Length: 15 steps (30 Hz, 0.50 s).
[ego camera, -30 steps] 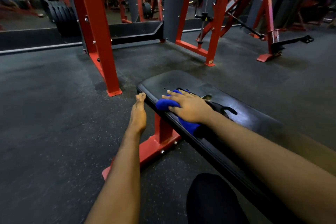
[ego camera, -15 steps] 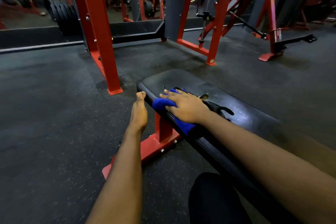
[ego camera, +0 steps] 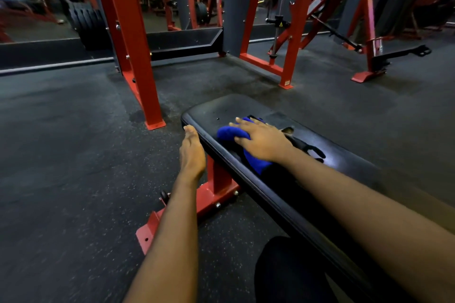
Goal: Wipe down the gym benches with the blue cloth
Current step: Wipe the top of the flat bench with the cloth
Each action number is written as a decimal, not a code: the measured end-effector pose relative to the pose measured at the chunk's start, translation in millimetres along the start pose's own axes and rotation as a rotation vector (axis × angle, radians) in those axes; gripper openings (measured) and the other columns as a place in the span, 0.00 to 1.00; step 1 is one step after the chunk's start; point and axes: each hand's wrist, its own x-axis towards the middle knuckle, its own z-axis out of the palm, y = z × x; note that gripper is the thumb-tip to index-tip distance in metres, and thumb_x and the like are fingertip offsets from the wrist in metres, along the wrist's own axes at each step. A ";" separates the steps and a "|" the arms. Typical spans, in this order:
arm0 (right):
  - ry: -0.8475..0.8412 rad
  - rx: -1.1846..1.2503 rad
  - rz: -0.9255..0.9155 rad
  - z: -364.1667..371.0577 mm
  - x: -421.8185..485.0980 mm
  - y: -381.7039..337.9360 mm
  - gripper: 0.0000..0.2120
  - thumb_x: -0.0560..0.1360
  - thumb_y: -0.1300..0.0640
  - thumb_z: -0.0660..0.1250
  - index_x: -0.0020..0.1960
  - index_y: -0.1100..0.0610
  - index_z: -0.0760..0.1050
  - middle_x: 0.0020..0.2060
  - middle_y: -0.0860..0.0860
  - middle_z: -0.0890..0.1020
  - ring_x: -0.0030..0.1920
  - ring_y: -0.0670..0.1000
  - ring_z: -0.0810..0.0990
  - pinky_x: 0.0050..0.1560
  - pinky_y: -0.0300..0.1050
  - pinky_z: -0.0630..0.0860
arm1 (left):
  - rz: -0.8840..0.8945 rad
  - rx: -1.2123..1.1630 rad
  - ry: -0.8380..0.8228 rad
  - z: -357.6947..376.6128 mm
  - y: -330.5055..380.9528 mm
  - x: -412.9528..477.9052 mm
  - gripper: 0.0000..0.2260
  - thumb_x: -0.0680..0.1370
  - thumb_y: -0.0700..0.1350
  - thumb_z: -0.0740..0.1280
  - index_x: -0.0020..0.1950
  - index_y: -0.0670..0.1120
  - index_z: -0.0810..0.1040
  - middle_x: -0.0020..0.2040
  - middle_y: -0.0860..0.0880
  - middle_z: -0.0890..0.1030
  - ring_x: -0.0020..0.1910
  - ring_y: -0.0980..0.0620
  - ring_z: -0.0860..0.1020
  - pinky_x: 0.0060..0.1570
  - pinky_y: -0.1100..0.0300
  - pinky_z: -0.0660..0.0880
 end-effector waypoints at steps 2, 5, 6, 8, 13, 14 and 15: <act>0.027 0.025 -0.021 0.3 -18.8 5.5 0.25 0.81 0.44 0.58 0.77 0.40 0.60 0.78 0.42 0.59 0.78 0.47 0.54 0.77 0.53 0.54 | -0.014 0.010 0.029 4.5 3.9 -1.5 0.28 0.84 0.60 0.46 0.78 0.45 0.62 0.76 0.40 0.63 0.76 0.43 0.61 0.76 0.48 0.56; 0.033 0.061 -0.067 0.1 -59.0 27.6 0.24 0.81 0.45 0.59 0.77 0.40 0.60 0.78 0.41 0.59 0.78 0.45 0.54 0.78 0.50 0.52 | -0.034 0.022 0.085 13.9 9.0 0.8 0.26 0.84 0.58 0.46 0.78 0.46 0.61 0.76 0.40 0.63 0.75 0.41 0.62 0.75 0.49 0.56; 0.015 0.058 -0.057 -2.4 -61.3 36.7 0.24 0.81 0.45 0.59 0.77 0.40 0.60 0.78 0.41 0.59 0.78 0.46 0.53 0.78 0.51 0.52 | -0.031 0.041 0.097 17.6 10.7 0.3 0.26 0.84 0.57 0.46 0.79 0.46 0.60 0.77 0.41 0.61 0.76 0.42 0.60 0.75 0.51 0.55; -0.011 0.015 0.004 -6.4 -40.4 52.2 0.25 0.82 0.43 0.58 0.77 0.39 0.59 0.78 0.41 0.57 0.79 0.48 0.53 0.77 0.55 0.53 | 0.005 0.096 0.094 26.7 12.6 -1.9 0.26 0.85 0.55 0.46 0.80 0.44 0.53 0.80 0.44 0.53 0.79 0.46 0.53 0.75 0.56 0.48; 0.015 -0.047 0.171 -5.8 36.4 59.5 0.25 0.81 0.41 0.55 0.78 0.40 0.58 0.79 0.44 0.57 0.79 0.51 0.54 0.77 0.57 0.53 | 0.047 0.127 0.106 40.0 8.5 -10.1 0.27 0.85 0.53 0.47 0.80 0.43 0.44 0.81 0.48 0.44 0.79 0.53 0.45 0.73 0.62 0.43; 0.019 -0.052 0.150 -4.7 34.4 60.1 0.25 0.81 0.41 0.55 0.78 0.40 0.57 0.79 0.44 0.57 0.79 0.51 0.54 0.77 0.56 0.53 | 0.050 0.118 0.110 40.2 7.4 -10.0 0.27 0.85 0.52 0.47 0.80 0.43 0.44 0.81 0.48 0.44 0.79 0.53 0.45 0.72 0.64 0.42; 0.028 -0.049 0.107 -3.5 24.3 62.0 0.25 0.81 0.41 0.56 0.78 0.40 0.58 0.79 0.44 0.57 0.79 0.51 0.54 0.77 0.55 0.52 | 0.055 0.113 0.112 40.3 5.9 -9.9 0.26 0.85 0.53 0.47 0.80 0.44 0.44 0.81 0.49 0.44 0.79 0.54 0.45 0.71 0.65 0.42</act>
